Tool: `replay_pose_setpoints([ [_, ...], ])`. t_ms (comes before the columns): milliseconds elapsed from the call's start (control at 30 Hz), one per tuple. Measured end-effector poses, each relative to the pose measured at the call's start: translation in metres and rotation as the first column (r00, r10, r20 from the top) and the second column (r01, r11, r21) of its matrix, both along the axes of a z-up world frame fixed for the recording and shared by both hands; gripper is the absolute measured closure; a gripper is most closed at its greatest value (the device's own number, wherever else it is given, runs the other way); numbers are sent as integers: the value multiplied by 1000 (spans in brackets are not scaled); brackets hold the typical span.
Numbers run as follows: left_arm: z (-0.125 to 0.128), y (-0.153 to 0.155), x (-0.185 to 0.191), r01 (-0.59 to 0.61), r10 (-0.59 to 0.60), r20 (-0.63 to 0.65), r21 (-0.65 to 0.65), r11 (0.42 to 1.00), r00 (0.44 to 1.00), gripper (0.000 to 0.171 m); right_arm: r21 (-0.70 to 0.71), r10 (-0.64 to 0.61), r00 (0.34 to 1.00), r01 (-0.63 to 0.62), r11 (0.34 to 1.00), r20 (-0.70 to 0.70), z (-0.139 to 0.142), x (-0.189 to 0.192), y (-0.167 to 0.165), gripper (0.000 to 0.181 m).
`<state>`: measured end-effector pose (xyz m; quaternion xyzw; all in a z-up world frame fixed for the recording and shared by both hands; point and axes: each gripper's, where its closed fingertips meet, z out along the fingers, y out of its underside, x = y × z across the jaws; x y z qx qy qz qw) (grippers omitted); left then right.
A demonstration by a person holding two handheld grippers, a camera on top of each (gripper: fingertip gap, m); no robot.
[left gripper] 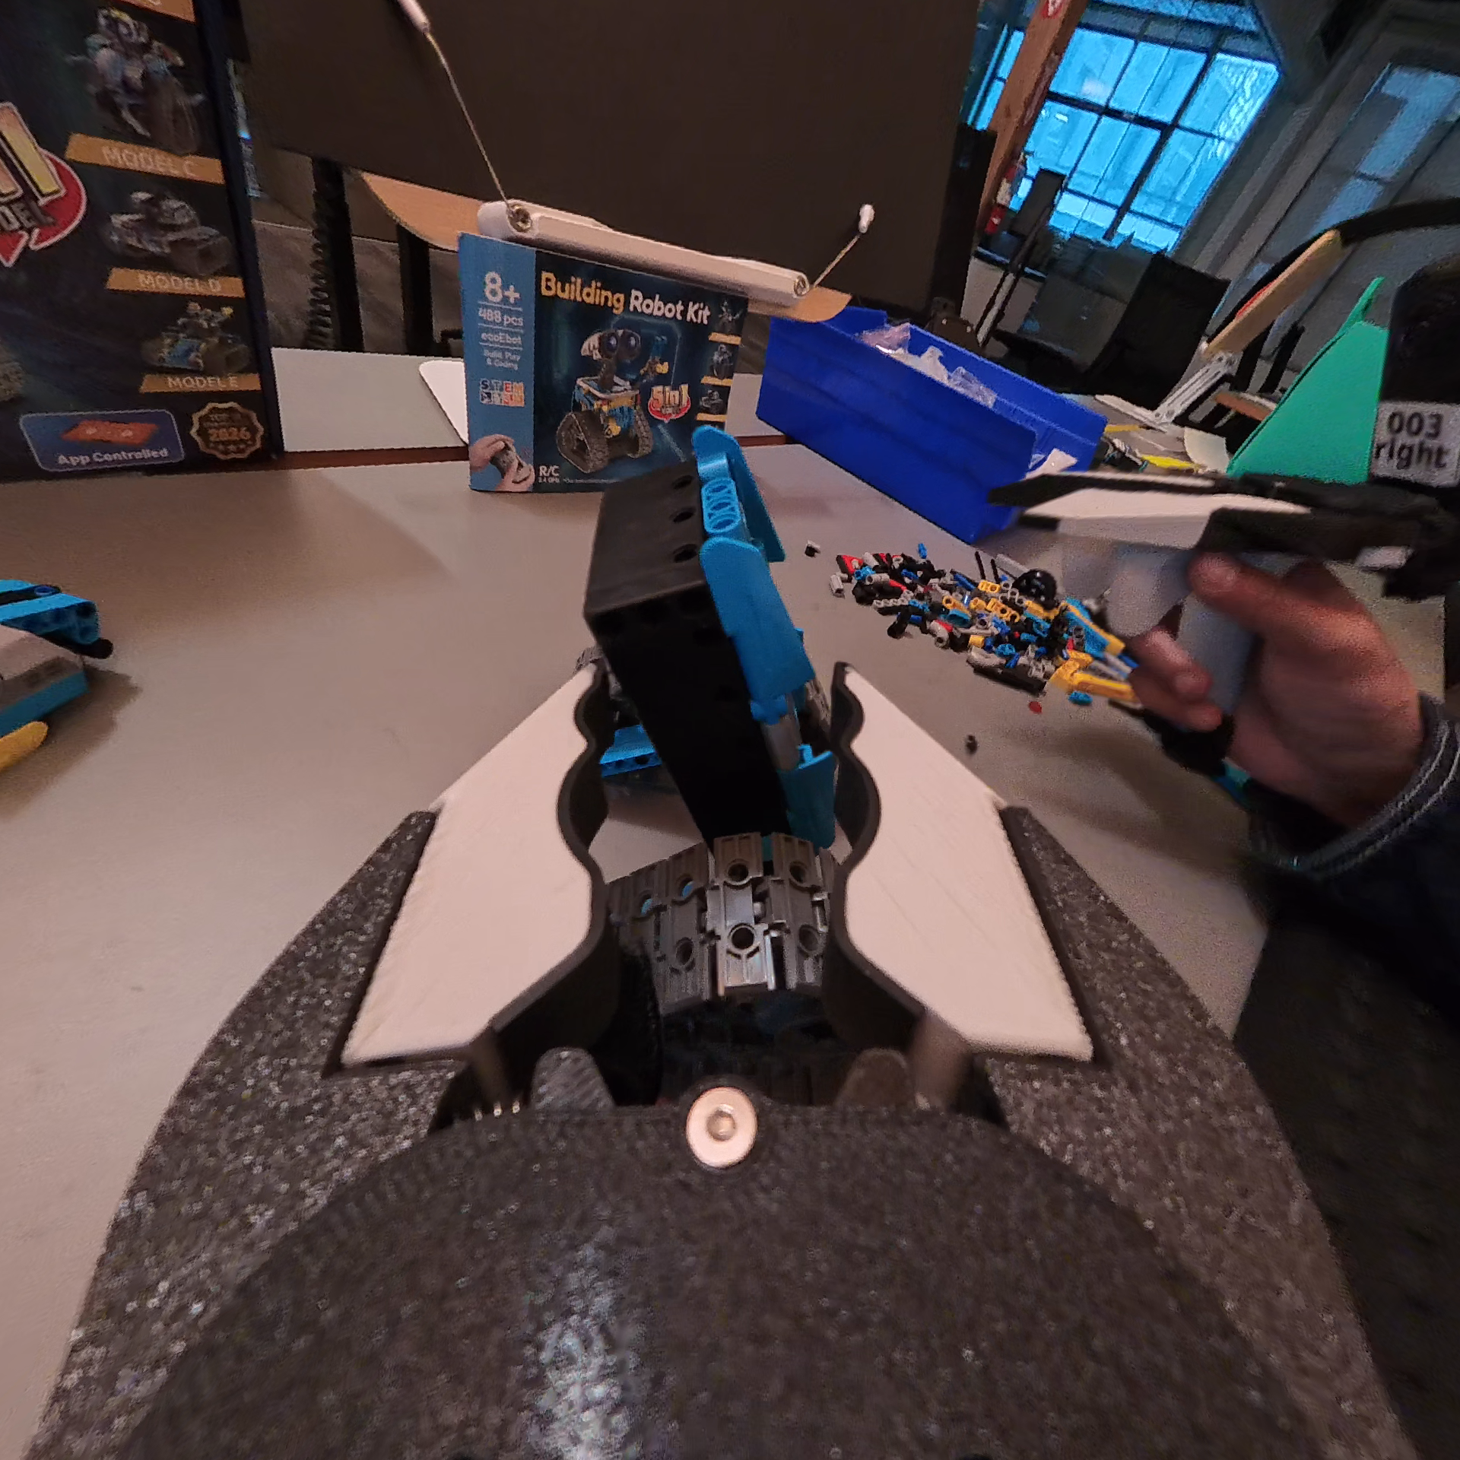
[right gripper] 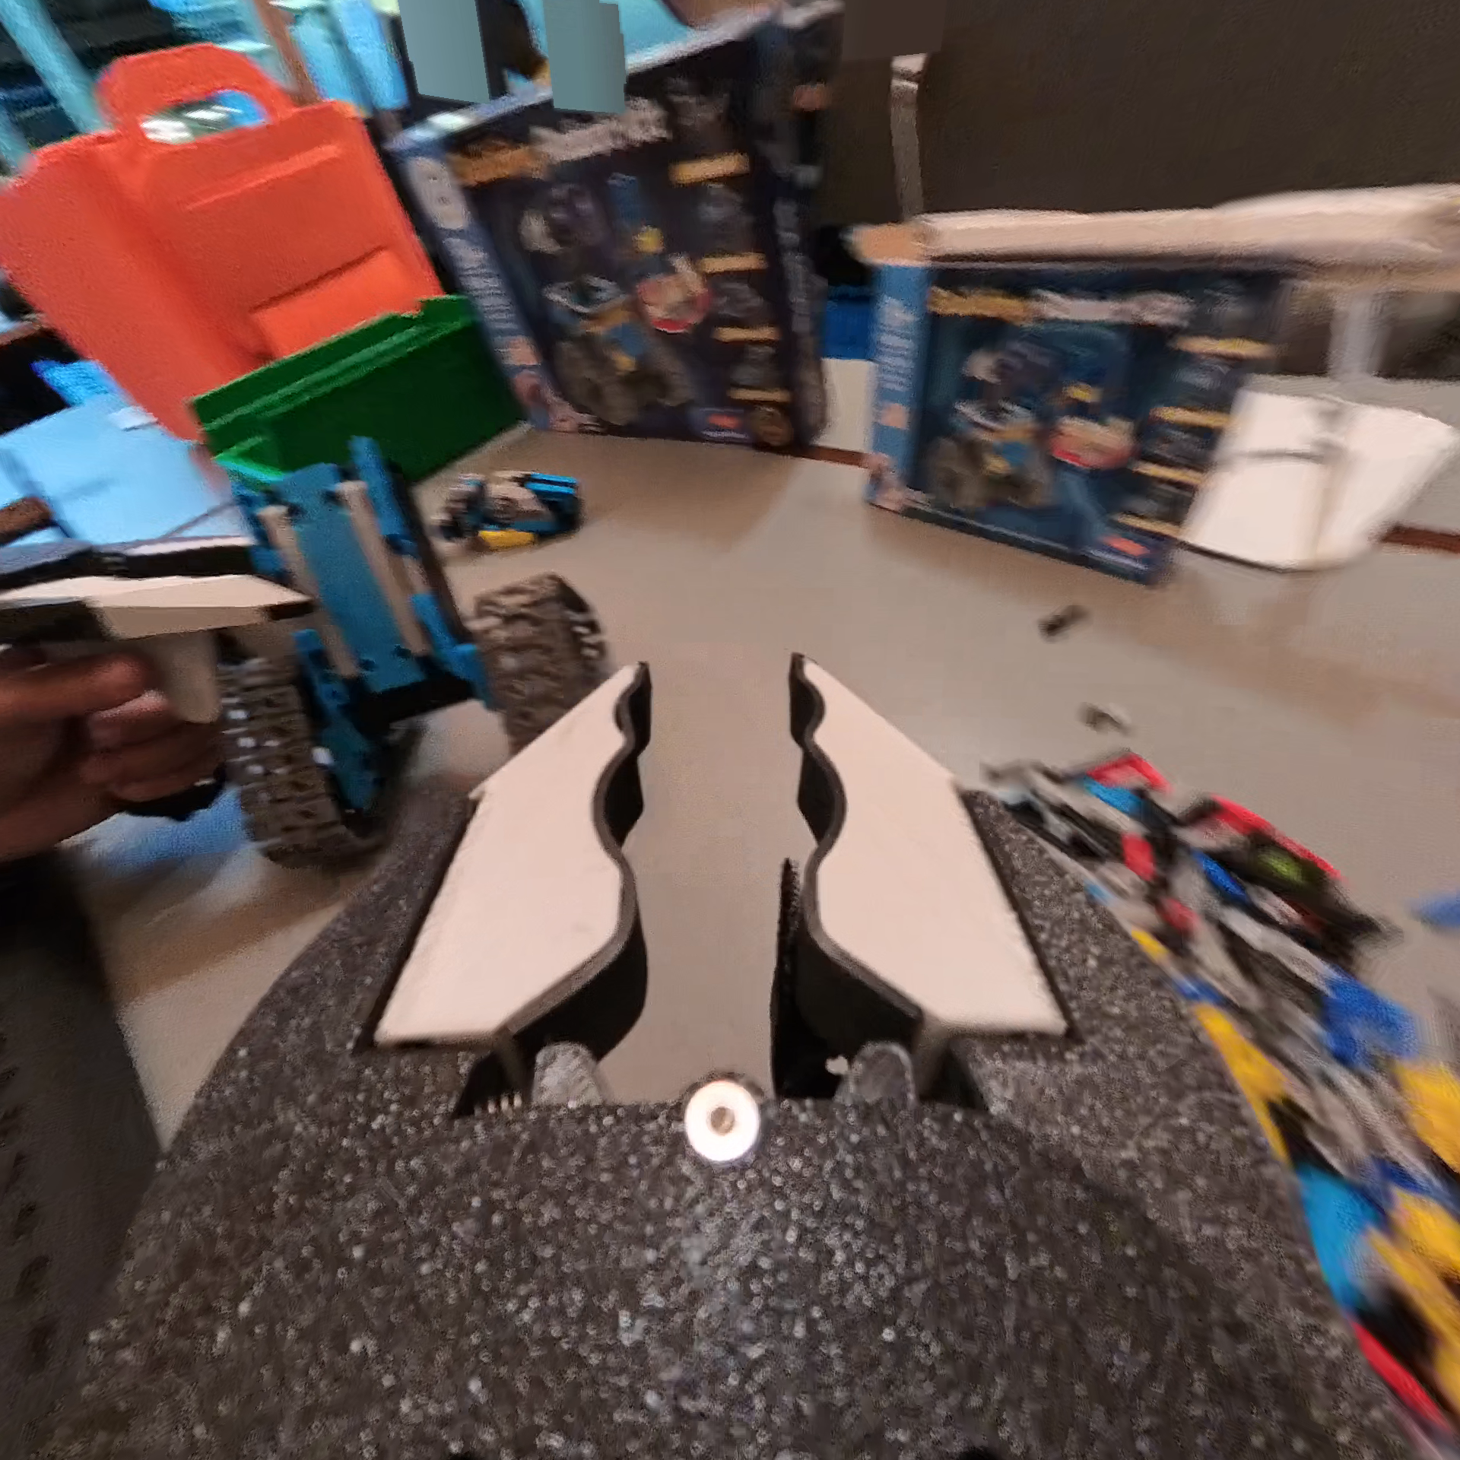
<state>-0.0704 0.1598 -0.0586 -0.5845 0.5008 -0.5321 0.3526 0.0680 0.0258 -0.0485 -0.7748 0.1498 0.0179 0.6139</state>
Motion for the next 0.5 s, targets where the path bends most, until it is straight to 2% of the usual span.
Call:
replay_pose_setpoints([
  [67, -2, -2, 0, 9, -9, -11, 26, 1000, 1000, 118, -19, -98, 995, 98, 995, 19, 1, 17, -35, 148],
  [100, -2, -2, 0, 6, -6, -15, 37, 999, 1000, 118, -51, -82, 995, 85, 995, 53, -1, 10, -47, 151],
  [167, -4, -1, 2, -2, 3, -25, 44, 999, 1000, 118, -180, 39, 994, -21, 983, 98, -26, -22, -55, 156],
  [233, -6, -1, 3, -3, 4, -35, 34, 999, 999, 120, -303, 180, 981, -150, 941, 76, -60, -61, -47, 148],
  [300, -9, -1, 3, -3, 4, -48, 29, 1000, 999, 122, -410, 239, 957, -154, 899, 163, -81, -73, -35, 148],
  [367, -9, -1, 2, -7, 8, -48, 32, 999, 999, 123, -438, 269, 941, -157, 885, 206, -85, -81, -18, 151],
  [433, -9, -1, 2, -8, 10, -49, 36, 999, 999, 122, -477, 322, 932, -210, 854, 167, -96, -90, -3, 151],
  [500, -9, -1, 2, -6, 8, -48, 35, 999, 999, 122, -527, 346, 922, -211, 823, 171, -105, -89, 7, 152],
])
